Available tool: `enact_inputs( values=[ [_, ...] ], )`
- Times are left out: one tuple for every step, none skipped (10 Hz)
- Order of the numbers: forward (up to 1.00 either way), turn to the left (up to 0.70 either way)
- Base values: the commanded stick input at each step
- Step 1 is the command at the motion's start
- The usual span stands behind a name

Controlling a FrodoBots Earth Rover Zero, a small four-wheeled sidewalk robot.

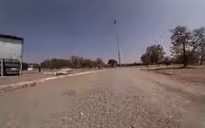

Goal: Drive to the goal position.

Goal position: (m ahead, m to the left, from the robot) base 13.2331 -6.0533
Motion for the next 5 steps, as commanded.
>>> enact_inputs(
  values=[
    [1.00,0.00],
    [1.00,0.00],
    [1.00,0.00],
    [1.00,0.00],
    [1.00,0.00]
  ],
)
